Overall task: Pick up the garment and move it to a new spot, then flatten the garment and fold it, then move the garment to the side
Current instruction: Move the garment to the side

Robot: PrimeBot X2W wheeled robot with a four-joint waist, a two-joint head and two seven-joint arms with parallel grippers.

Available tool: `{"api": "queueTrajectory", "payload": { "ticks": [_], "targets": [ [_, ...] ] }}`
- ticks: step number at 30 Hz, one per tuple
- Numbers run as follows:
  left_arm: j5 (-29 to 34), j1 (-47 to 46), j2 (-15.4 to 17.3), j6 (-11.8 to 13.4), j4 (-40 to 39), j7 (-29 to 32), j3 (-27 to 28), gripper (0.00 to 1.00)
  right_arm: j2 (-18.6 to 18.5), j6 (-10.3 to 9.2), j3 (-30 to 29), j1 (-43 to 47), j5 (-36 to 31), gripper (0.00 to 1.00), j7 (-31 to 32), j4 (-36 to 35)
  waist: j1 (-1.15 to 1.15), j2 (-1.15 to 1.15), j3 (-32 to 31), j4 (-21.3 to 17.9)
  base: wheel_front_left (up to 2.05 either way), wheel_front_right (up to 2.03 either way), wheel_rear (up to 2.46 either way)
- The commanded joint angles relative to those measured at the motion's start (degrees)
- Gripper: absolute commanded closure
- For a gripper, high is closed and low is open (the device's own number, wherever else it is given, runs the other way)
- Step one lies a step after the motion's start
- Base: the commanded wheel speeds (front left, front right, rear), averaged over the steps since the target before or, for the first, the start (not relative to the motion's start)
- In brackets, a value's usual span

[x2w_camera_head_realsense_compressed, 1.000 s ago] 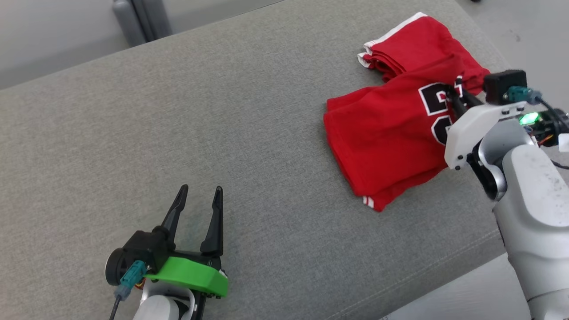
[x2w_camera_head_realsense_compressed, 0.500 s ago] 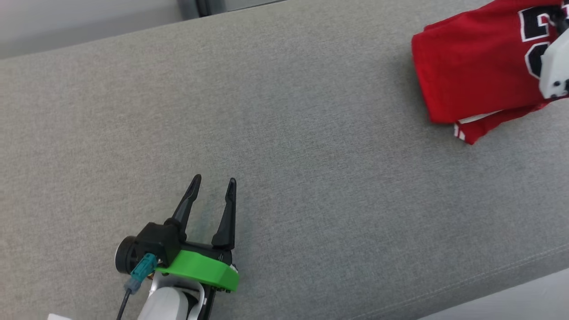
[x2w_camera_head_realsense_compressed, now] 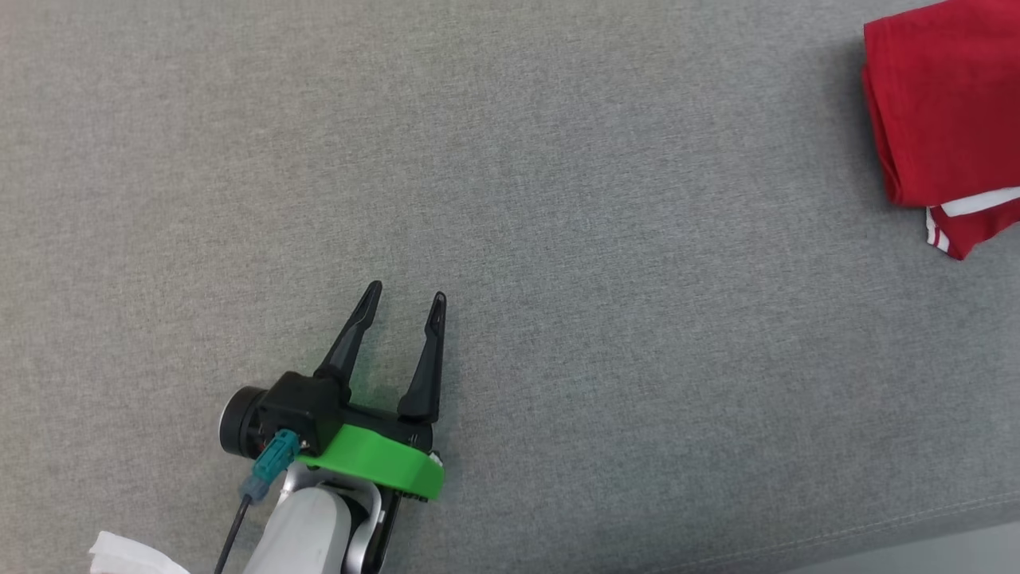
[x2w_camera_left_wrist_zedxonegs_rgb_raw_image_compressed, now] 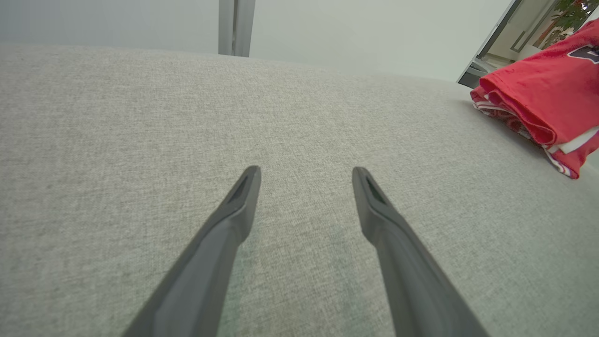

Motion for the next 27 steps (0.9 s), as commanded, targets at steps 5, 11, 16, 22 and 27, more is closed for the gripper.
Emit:
{"api": "queueTrajectory", "payload": {
  "ticks": [5,11,16,22,27],
  "targets": [
    [0.6,-1.6,0.2,-0.2,-0.2,0.0,-0.7,0.00,0.4,-0.10,-4.1,-0.4,-4.8,0.00,-6.2,2.3,0.00,0.00,2.0,1.5,0.00,0.00,0.00],
    [0.5,-1.7,0.2,-0.2,0.2,0.0,-0.5,0.00,3.6,-0.10,-6.4,0.3,-7.3,0.00,-10.2,4.3,0.00,0.00,1.3,1.1,0.00,0.00,0.00],
    [0.5,-1.7,0.5,-0.3,-0.1,0.0,0.3,0.00,6.7,-0.10,-5.7,-0.5,-8.2,0.00,-12.9,4.5,0.00,0.00,-0.1,0.4,0.00,0.00,0.00],
    [-0.3,-2.3,0.8,-0.3,0.3,0.0,2.1,0.00,10.6,-0.10,-3.9,-0.8,-7.3,0.00,-16.4,4.1,0.00,0.00,-3.1,0.1,0.00,0.00,0.00],
    [-1.1,-3.0,1.5,-0.3,1.2,0.0,4.7,0.00,14.9,-0.10,-3.0,0.9,-5.3,0.00,-20.0,4.2,0.00,0.00,-6.8,0.0,0.00,0.00,0.00]
  ]
}}
